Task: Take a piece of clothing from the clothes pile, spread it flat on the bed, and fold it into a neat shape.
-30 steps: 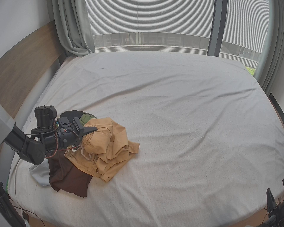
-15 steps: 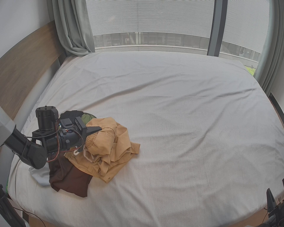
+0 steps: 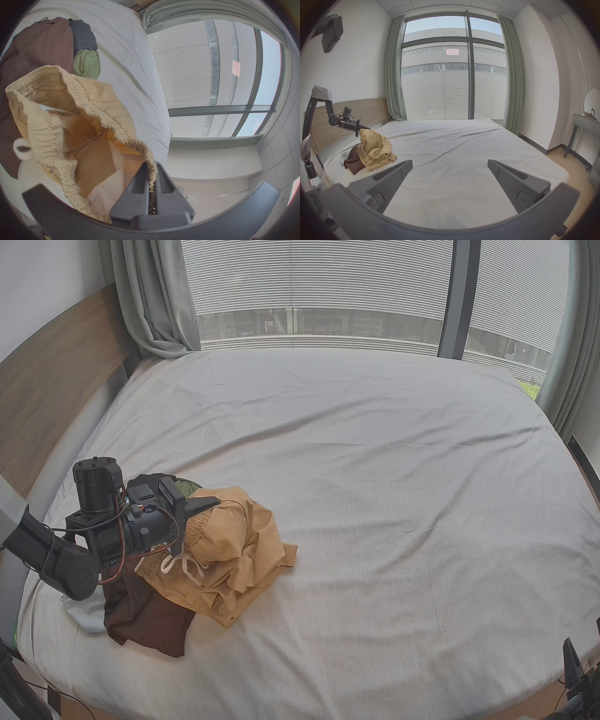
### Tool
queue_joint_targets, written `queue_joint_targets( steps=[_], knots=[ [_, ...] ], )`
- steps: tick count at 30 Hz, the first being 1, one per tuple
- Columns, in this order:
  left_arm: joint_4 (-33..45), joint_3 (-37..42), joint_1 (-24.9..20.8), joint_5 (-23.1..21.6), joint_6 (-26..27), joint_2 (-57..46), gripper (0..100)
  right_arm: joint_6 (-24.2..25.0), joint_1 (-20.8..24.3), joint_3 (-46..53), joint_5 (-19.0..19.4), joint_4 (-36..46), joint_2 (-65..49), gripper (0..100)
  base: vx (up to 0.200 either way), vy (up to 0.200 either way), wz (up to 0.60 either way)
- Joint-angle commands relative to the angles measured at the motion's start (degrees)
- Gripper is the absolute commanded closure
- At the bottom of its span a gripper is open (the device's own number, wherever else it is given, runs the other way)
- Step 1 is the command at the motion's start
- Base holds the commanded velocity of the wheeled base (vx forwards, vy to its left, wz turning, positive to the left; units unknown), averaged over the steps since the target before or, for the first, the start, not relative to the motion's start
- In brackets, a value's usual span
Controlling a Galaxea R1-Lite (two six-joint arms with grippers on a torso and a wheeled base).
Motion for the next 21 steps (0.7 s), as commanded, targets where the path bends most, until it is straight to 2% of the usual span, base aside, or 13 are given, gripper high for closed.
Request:
queue_joint_targets(
  steps=[1, 13, 21],
  knots=[
    [-0.63, -0.66, -0.7, 0.01, -1.42, -1.21, 100, -0.01, -0.02, 1.01, -0.02, -0.02, -0.49, 0, 0.0, 0.0, 0.0],
    [-2.13, -0.04, -3.16, 2.48, -2.74, -2.18, 100, -0.01, -0.02, 1.01, -0.02, -0.02, -0.49, 0, 0.0, 0.0, 0.0],
    [-3.01, 0.84, -3.95, 1.6, -2.91, -3.5, 100, -0.01, -0.02, 1.01, -0.02, -0.02, -0.49, 0, 0.0, 0.0, 0.0]
  ],
)
